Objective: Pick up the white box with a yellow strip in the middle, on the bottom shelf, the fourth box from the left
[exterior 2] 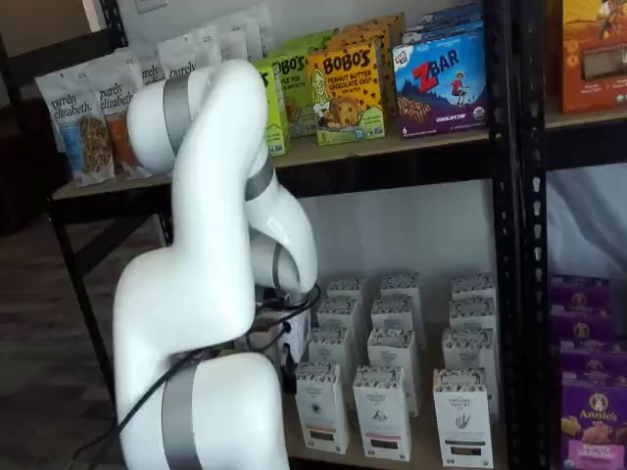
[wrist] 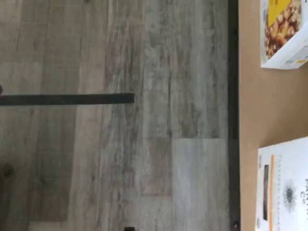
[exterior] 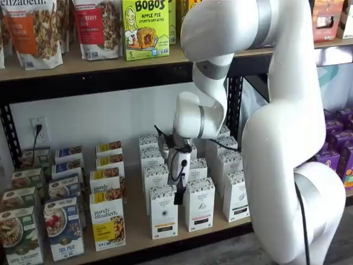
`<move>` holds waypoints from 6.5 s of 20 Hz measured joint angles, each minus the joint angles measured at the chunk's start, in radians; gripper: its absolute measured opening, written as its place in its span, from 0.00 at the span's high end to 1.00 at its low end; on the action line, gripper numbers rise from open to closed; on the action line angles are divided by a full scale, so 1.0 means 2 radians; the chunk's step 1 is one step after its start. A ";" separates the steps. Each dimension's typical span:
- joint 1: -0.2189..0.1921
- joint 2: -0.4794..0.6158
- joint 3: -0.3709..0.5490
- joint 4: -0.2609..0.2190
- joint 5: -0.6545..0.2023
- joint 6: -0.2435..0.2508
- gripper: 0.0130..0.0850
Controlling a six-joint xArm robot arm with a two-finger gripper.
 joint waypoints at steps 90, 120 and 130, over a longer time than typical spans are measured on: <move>-0.036 0.296 -0.350 -0.089 0.057 0.052 0.22; -0.035 0.292 -0.336 -0.084 0.036 0.047 0.50; -0.031 0.281 -0.319 -0.086 0.032 0.052 0.50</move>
